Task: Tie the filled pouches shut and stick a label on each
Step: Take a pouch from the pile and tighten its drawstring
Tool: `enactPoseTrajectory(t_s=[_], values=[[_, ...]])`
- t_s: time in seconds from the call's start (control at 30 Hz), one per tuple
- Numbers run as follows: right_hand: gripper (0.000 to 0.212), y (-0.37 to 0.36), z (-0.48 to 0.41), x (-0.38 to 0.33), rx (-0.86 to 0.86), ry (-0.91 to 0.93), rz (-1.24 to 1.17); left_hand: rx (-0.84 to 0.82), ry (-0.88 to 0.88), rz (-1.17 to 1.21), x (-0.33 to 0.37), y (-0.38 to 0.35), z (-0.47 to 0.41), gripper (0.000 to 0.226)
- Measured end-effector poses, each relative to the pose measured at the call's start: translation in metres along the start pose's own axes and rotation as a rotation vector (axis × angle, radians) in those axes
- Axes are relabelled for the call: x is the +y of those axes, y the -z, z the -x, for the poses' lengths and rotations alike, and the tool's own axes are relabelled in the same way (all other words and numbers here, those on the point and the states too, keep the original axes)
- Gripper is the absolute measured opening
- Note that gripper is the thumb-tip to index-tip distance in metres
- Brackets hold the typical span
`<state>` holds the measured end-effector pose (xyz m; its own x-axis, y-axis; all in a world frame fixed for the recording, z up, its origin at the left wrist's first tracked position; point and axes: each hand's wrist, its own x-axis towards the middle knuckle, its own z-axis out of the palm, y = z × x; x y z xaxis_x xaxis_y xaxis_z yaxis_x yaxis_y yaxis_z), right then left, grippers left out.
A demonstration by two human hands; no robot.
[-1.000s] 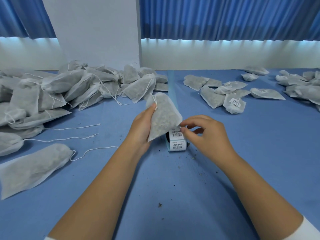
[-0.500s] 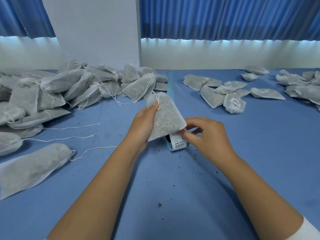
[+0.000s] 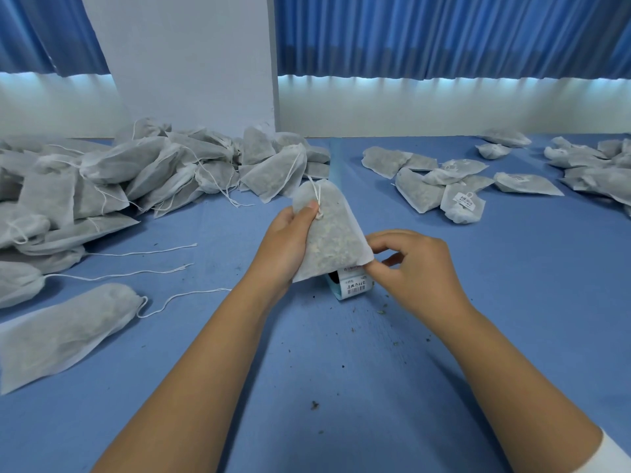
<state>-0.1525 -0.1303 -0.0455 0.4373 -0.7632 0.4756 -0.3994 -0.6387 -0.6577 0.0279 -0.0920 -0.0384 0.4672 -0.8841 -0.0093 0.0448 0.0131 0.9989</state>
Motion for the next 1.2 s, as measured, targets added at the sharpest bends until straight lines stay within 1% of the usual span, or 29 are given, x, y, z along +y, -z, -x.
enactPoseTrajectory(t_s=[0.1, 0.2, 0.3, 0.43, 0.63, 0.9, 1.0, 1.07, 1.13, 1.2], values=[[0.015, 0.0032, -0.0018, 0.0018, -0.055, -0.025, 0.022, 0.005, -0.017, -0.034, 0.001, -0.0004, 0.0017, 0.024], [0.018, 0.004, -0.0022, 0.0012, -0.092, 0.001, 0.042, 0.015, -0.01, -0.046, 0.0025, -0.0002, 0.0027, 0.025], [0.017, 0.0044, -0.0026, 0.0001, -0.087, -0.019, 0.019, 0.01, 0.003, -0.048, 0.0038, -0.0001, 0.0042, 0.027], [0.011, 0.0047, -0.0023, -0.0007, -0.073, -0.096, -0.048, 0.002, -0.001, -0.051, 0.0044, -0.0008, 0.0054, 0.028], [0.015, 0.0058, -0.0036, 0.003, -0.054, -0.155, -0.116, -0.009, -0.011, -0.071, 0.0042, -0.0012, 0.0055, 0.034], [0.009, 0.0055, -0.0015, 0.0011, -0.04, -0.134, -0.007, -0.003, -0.009, -0.061, 0.0023, -0.0013, 0.0045, 0.031], [0.003, 0.005, -0.001, -0.0006, -0.041, -0.127, 0.046, 0.003, -0.013, -0.063, 0.0017, -0.0014, 0.0039, 0.027], [0.003, 0.0042, -0.001, -0.0004, -0.042, -0.115, 0.082, 0.001, -0.01, -0.047, 0.0011, -0.0005, 0.0031, 0.025], [0.005, 0.0033, -0.0017, -0.0007, -0.036, -0.108, 0.057, -0.009, 0.012, 0.008, 0.0014, 0.0006, 0.0029, 0.023], [0.014, 0.0031, -0.0025, -0.0005, -0.045, -0.11, 0.006, -0.024, 0.044, 0.078, 0.0025, 0.0017, 0.0032, 0.022]])
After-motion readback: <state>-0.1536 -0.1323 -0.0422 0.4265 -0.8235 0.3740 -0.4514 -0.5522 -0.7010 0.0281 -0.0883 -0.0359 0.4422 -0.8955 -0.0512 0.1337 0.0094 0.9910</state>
